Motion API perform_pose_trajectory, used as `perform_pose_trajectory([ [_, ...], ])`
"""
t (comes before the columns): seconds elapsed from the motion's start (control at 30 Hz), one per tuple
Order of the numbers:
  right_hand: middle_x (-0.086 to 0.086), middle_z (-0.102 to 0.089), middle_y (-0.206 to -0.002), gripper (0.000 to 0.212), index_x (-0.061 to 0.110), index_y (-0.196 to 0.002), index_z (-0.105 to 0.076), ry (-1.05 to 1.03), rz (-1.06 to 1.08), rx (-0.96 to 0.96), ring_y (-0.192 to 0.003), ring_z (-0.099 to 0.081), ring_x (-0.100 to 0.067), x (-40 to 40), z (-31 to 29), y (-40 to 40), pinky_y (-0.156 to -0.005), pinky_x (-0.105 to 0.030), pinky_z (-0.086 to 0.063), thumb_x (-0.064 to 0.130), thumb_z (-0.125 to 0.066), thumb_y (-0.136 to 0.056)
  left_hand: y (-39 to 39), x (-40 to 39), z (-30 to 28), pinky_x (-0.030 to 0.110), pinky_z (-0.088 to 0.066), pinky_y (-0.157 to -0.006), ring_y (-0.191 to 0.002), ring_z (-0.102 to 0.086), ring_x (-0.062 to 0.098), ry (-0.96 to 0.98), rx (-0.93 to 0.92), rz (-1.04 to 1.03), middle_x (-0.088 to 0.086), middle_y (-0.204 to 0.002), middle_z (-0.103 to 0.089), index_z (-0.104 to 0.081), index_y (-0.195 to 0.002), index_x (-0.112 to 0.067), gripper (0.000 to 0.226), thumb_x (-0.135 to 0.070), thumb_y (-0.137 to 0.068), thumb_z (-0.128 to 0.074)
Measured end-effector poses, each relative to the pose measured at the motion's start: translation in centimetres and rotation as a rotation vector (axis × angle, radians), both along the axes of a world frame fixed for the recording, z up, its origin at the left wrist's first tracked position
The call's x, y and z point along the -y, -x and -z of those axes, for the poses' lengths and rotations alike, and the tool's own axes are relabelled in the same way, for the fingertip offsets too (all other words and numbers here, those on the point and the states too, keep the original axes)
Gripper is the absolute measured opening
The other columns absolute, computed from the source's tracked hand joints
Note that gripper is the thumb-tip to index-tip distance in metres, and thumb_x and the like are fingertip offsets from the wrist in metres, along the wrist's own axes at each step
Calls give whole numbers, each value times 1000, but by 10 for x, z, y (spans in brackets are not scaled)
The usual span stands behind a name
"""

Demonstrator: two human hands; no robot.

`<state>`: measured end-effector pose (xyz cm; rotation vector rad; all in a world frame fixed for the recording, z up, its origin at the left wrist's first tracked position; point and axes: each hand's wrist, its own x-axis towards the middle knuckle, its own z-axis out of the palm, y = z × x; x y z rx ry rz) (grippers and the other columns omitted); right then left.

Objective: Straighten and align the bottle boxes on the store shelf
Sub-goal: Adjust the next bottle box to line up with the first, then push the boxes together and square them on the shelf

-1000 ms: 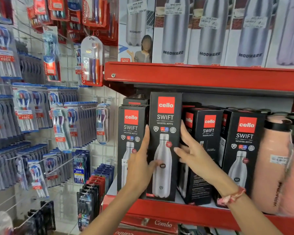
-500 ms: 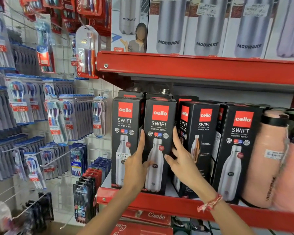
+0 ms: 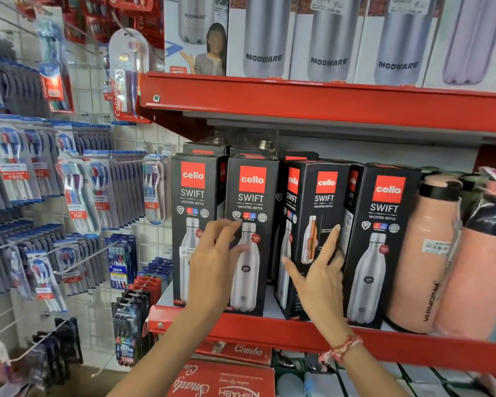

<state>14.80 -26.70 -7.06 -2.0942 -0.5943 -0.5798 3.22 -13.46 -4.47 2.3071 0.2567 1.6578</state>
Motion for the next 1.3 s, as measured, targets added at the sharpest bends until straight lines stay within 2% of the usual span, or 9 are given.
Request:
perform_pose_trajectory([
  [0.27, -16, -33, -142, 112, 50, -142, 25, -171, -233, 56, -125, -45, -32, 58, -17, -18, -97, -40, -43, 55, -66, -77, -33, 49, -2, 31, -49, -98, -111, -59, 9, 266, -108, 377, 3, -122, -65, -53, -132, -17, 51, -19, -84, -70],
  [0.4, 9, -29, -153, 112, 58, -142, 16, -142, -520, 3, -139, -34, -11, 86, -40, -26, -114, -39, -29, 67, -67, -68, -38, 54, -7, 27, -40, -103, -127, -45, 6, 250, -197, 496, -7, -139, -47, -22, -148, -27, 82, -27, -82, -71],
  [0.5, 21, -22, -156, 103, 61, -142, 9, -66, -649, -54, -143, -25, -1, 94, -40, -33, -119, -46, -25, 63, -67, -73, -45, 57, 0, 36, -46, -89, -99, -57, 16, 247, -312, 529, -4, -108, -49, 8, -144, -51, 107, -34, -78, -74],
  [0.6, 37, -17, -150, 94, 60, -143, 6, -32, -725, -112, -143, -18, 7, 92, -39, -36, -121, -43, -20, 46, -66, -83, -56, 58, 12, 36, -46, -79, -73, -35, -1, 342, -225, 513, -10, -91, -35, 8, -140, -58, 113, -29, -74, -79],
  [0.7, 25, -18, -157, 94, 65, -139, 7, -4, -718, -187, -145, -23, -3, 81, -40, -49, -116, -51, -30, 25, -63, -91, -65, 67, 14, 14, -39, -58, -51, -35, 1, 334, -194, 382, -7, -69, -52, 6, -142, -54, 115, -16, -74, -79],
  [0.9, 36, -33, -135, 96, 46, -149, 7, 20, -574, -128, -131, -46, -17, 56, -30, -58, -104, -36, -43, 3, -56, -91, -83, 71, 21, 17, -41, -51, -42, -37, 7, 354, -216, 209, -2, -50, -40, 16, -135, -57, 117, -6, -78, -73],
  [1.07, 21, -44, -137, 94, 41, -150, 10, 53, -467, -133, -123, -54, -25, 52, -23, -56, -87, -23, -42, 1, -53, -92, -88, 76, 30, 7, -39, -53, -54, -50, -17, 347, -281, 211, 26, -104, -65, 16, -141, -42, 104, -1, -86, -62],
  [1.2, 3, -48, -145, 93, 37, -151, 10, 67, -375, -92, -107, -61, -24, 45, -27, -49, -87, -27, -45, 6, -55, -92, -89, 67, 28, 29, -52, -67, -77, -63, 19, 296, -357, 137, 21, -120, -59, 26, -137, -38, 101, -10, -91, -59],
  [1.3, -1, -25, -160, 86, 28, -153, -1, -14, -281, 1, -138, -39, -23, 34, -34, -29, -108, -30, -35, 12, -58, -91, -75, 56, 23, 41, -51, -74, -92, -63, 36, 175, -397, 97, 20, -115, -61, 10, -148, -26, 84, -17, -94, -54],
])
